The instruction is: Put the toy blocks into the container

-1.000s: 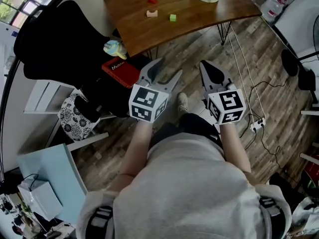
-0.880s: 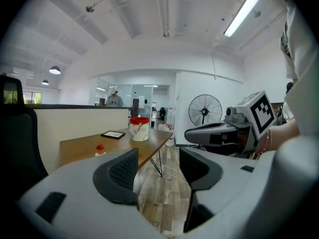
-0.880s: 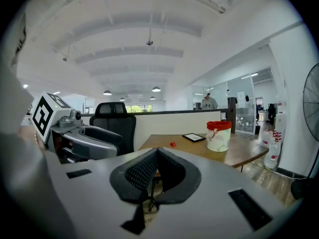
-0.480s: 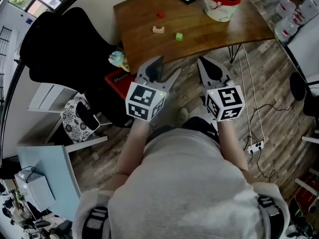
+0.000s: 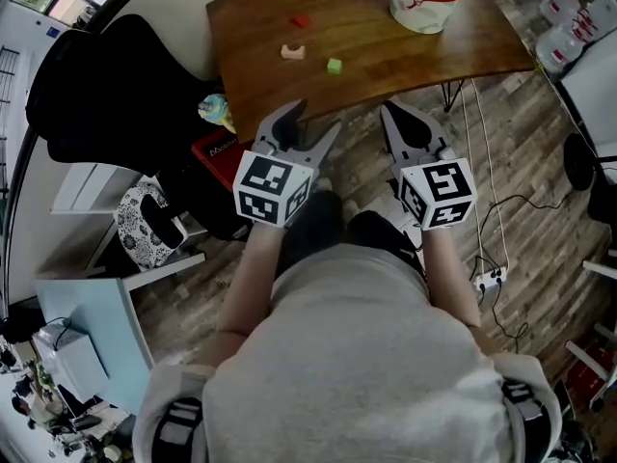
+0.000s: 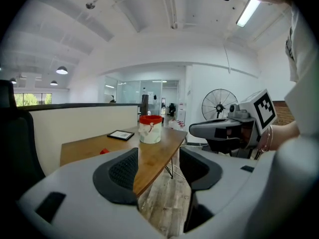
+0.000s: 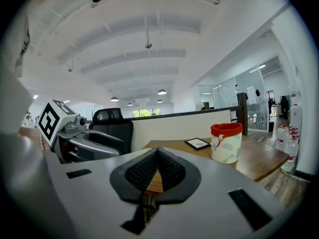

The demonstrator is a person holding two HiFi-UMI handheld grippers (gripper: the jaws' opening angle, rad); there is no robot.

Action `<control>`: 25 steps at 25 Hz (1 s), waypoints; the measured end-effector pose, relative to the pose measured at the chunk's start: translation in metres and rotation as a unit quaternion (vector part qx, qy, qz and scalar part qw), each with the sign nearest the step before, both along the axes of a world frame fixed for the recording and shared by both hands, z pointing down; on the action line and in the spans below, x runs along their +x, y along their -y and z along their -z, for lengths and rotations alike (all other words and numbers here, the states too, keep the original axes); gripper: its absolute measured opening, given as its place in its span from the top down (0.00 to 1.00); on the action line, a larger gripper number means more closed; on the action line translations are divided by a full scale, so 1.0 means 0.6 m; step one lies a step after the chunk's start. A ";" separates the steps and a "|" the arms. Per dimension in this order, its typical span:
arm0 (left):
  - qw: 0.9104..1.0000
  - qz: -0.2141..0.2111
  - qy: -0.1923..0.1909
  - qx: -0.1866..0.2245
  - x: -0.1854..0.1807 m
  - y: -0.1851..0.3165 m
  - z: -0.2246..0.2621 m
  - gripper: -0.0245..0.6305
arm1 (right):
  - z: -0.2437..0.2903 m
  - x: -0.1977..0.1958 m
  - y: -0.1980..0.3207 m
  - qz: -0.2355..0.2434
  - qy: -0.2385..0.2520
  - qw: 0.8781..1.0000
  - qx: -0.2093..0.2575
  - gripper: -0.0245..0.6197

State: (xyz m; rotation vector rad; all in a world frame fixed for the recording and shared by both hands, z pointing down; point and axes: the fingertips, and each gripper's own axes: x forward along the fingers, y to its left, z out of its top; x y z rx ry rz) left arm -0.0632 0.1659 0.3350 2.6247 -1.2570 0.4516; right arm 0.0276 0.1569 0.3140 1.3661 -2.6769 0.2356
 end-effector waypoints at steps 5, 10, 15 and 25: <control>1.000 -0.010 0.006 -0.017 0.018 0.013 -0.018 0.56 | -0.015 0.022 0.017 -0.005 0.003 1.000 -0.014 0.95; 0.999 -0.021 -0.008 -0.036 0.034 0.037 -0.029 0.56 | -0.026 0.040 0.034 -0.020 0.003 0.999 -0.027 0.95; 0.998 -0.029 -0.036 -0.043 0.048 0.077 -0.029 0.57 | -0.038 0.054 0.058 -0.033 -0.004 0.999 -0.037 0.95; 0.997 -0.036 -0.044 -0.055 0.036 0.180 -0.048 0.59 | -0.046 0.053 0.155 -0.048 -0.016 0.998 -0.043 0.95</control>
